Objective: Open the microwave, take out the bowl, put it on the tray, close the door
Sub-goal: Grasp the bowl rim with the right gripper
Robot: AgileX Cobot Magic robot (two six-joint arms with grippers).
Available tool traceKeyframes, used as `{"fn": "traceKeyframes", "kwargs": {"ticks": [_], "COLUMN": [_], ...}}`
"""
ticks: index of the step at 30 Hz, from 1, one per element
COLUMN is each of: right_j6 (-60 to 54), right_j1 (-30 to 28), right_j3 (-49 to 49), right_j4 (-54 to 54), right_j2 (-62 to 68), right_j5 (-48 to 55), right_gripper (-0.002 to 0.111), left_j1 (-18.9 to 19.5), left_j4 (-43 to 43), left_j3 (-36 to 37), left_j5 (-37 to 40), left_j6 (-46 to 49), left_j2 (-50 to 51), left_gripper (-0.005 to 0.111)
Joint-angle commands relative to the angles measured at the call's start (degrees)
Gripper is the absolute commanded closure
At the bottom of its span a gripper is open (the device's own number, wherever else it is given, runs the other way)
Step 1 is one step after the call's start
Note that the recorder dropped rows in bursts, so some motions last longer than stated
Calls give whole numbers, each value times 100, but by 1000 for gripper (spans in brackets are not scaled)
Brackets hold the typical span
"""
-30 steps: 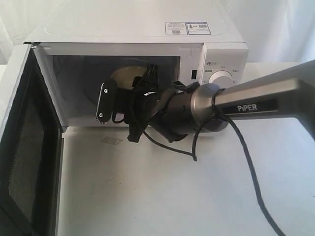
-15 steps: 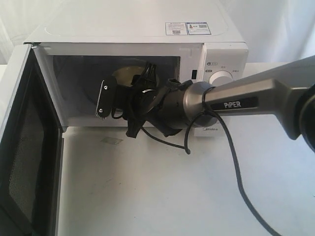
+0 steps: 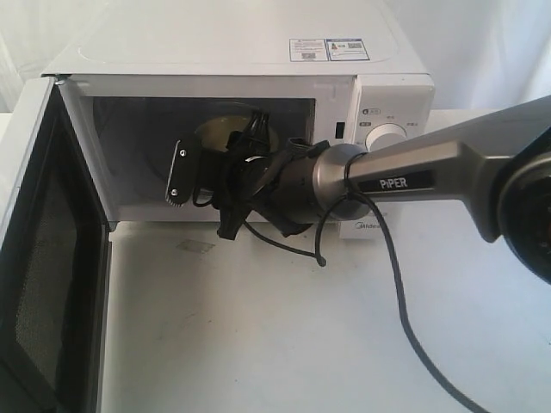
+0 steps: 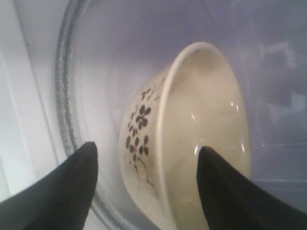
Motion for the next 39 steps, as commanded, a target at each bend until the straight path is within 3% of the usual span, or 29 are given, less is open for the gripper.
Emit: {"fn": "traceKeyframes", "kwargs": {"ticks": [1,10,12,13,16,24,39], "right_j6": [-19,-19,-19,-19,-34,-12,775], "right_j1": [-47,-97,-97,-97,-97,121,414], "right_j3": [-157,-278,-278,-278,-278,-211,1913], "right_j4": [2,2,13,13,41,129,129], "right_j2": [88,191,191,191,191,-243,-2028], "right_j5": [20,20,47,155,365,991,1859], "right_gripper": [51,56,69,83,107,108,108], "left_j1": [-6,-6,-6,-6,-6,-6,-6], "left_j4": [-29,-29,-29,-29,-29,-29,-29], "left_j3": [21,21,21,21,21,21,21], "left_j5": [11,11,11,11,11,11,11], "left_j6": [-17,-17,-17,-17,-17,-17,-17], "left_j2": [-24,-24,-24,-24,-24,-24,-24], "left_gripper": [107,107,107,107,107,107,107]}}
